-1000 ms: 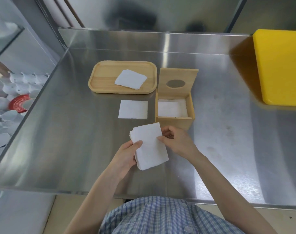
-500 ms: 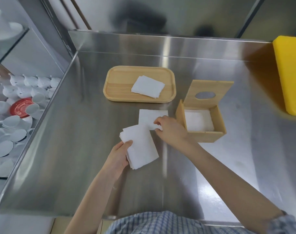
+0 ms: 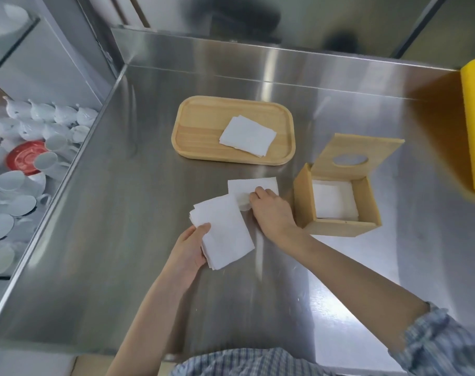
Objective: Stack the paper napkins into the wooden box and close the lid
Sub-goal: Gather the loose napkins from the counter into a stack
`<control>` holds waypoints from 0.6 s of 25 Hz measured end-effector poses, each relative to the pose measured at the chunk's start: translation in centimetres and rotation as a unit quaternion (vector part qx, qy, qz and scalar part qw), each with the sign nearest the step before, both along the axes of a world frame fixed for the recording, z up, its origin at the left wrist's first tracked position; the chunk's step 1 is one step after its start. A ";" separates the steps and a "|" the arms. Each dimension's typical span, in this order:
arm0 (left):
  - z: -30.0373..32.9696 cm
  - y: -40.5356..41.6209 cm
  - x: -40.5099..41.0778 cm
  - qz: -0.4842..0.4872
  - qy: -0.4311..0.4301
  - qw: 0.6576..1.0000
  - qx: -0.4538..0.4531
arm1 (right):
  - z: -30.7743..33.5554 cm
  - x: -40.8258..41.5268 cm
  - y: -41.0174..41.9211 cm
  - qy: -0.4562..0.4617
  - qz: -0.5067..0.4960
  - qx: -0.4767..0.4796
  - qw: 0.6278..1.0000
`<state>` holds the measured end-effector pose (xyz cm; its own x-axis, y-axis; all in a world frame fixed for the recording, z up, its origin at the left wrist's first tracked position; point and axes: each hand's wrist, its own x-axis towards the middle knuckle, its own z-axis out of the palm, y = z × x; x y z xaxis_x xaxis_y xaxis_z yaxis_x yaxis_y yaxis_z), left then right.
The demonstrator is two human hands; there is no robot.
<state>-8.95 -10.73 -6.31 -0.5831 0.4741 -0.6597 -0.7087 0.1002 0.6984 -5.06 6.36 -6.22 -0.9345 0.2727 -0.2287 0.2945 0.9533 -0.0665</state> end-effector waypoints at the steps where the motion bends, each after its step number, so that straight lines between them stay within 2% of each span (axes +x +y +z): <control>1: 0.0 -0.1 0.1 -0.004 0.005 1.000 0.003 | -0.1 -0.1 0.0 0.005 -0.006 -0.001 1.000; 4: 0.1 -0.4 0.3 -0.006 0.008 1.000 0.003 | 0.7 -0.1 0.0 0.039 -0.096 -0.094 0.990; 8: 0.2 -0.7 0.7 -0.005 0.016 1.000 0.017 | 3.1 1.3 0.1 0.133 -0.255 -0.266 0.920; 10: 0.2 -0.8 1.1 -0.004 0.017 1.000 0.024 | 4.4 2.4 0.2 0.163 -0.318 -0.365 0.860; 12: 0.4 -0.8 1.5 -0.007 0.017 0.999 0.033 | 5.5 3.6 0.0 0.193 -0.362 -0.493 0.767; 15: 0.4 -0.6 2.1 -0.022 0.030 0.998 0.053 | 6.3 5.3 -0.7 0.194 -0.349 -0.643 0.653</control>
<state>-6.84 -11.35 -5.89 -0.5971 0.5653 -0.5691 -0.6611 0.0549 0.7483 0.27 5.67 0.08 -0.7402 0.4796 -0.4713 0.3507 -0.3227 -0.8791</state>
